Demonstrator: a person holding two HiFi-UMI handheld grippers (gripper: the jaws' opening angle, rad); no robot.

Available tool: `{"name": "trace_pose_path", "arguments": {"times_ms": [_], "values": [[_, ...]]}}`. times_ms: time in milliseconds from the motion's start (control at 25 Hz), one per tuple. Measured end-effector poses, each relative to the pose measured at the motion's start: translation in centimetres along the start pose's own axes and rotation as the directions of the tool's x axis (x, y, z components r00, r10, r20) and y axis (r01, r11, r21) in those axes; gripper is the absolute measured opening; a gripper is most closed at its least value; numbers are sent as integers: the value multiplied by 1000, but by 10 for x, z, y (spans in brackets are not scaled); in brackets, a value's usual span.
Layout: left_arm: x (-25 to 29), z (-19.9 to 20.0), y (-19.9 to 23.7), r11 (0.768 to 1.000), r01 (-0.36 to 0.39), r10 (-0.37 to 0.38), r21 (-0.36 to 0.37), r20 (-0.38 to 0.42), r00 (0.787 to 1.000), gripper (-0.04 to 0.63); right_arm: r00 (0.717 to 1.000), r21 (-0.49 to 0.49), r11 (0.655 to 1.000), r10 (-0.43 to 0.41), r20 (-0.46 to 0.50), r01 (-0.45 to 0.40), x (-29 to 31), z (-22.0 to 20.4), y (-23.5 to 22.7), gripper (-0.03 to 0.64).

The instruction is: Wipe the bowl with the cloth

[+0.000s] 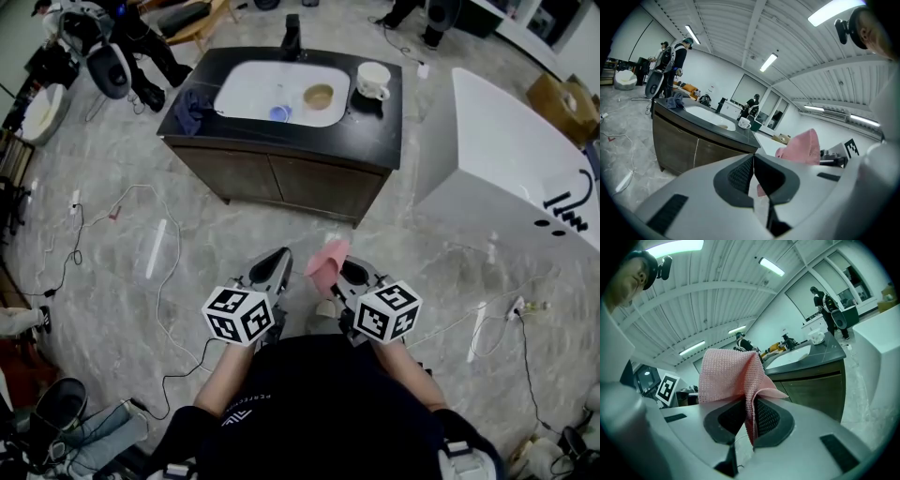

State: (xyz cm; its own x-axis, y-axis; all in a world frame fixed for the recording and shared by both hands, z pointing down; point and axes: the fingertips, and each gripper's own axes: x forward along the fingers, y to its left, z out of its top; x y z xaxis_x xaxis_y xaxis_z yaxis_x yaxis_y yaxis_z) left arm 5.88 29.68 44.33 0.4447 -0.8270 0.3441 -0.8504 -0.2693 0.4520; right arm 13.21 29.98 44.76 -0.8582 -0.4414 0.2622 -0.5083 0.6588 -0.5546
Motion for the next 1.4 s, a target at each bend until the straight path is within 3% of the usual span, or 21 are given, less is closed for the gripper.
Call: {"name": "trace_pose_path", "arguments": {"times_ms": [840,1200,1400], "values": [[52,22,7,999,-15,14,32,2,1000,9,1000,-29,1000,-3,12,3,11,39,-48,49],[87,56,39,999,33,-33,40,-3,999,9,998,-35,998,-59,18,60,47,60,-71,49],[102,69,63,997,73,-72,32,-44,996,9,996,-13,996,-89,11,89,80,72,-80,49]]}}
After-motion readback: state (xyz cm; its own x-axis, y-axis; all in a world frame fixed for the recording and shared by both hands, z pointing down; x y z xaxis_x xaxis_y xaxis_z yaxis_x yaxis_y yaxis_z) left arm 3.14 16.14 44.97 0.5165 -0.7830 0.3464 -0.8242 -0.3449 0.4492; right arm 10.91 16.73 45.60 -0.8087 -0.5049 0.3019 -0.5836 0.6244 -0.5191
